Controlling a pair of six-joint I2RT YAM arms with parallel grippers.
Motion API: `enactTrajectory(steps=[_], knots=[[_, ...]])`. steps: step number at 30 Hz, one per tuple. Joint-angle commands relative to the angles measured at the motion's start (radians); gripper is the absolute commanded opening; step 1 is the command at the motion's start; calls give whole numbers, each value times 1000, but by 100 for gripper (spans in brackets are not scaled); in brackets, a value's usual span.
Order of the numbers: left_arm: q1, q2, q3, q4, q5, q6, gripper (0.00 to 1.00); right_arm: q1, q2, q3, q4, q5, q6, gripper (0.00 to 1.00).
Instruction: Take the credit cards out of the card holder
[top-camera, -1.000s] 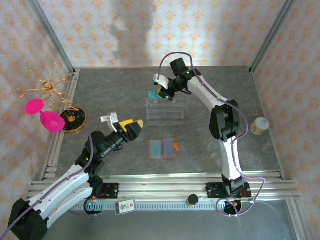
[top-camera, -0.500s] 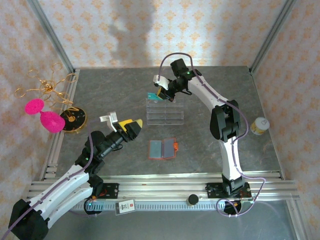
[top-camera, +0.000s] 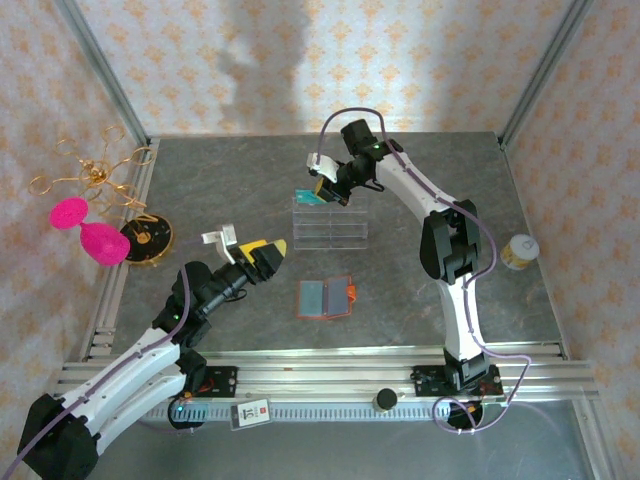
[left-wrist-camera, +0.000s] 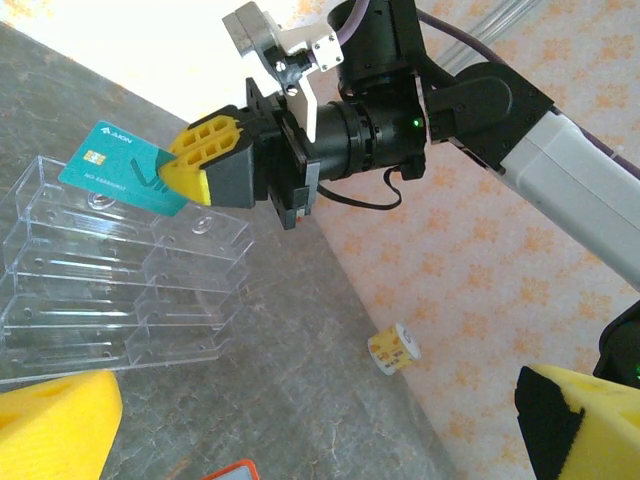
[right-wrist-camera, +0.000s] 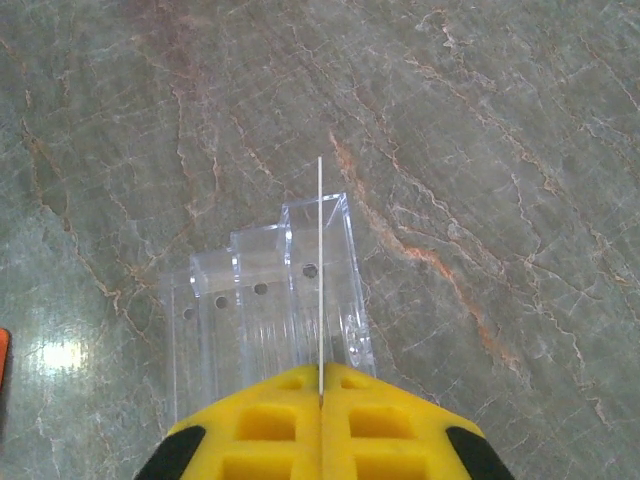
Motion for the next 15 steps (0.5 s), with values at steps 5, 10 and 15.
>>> enactTrajectory(steps=[5, 10, 15], knots=[[13, 13, -9, 70, 30, -14, 99, -6, 13, 22, -28, 9, 13, 0], [13, 10, -15, 78, 41, -20, 99, -5, 22, 19, -19, 14, 37, 3], [12, 9, -18, 79, 51, -31, 99, -2, 18, 17, 9, 22, 75, 15]])
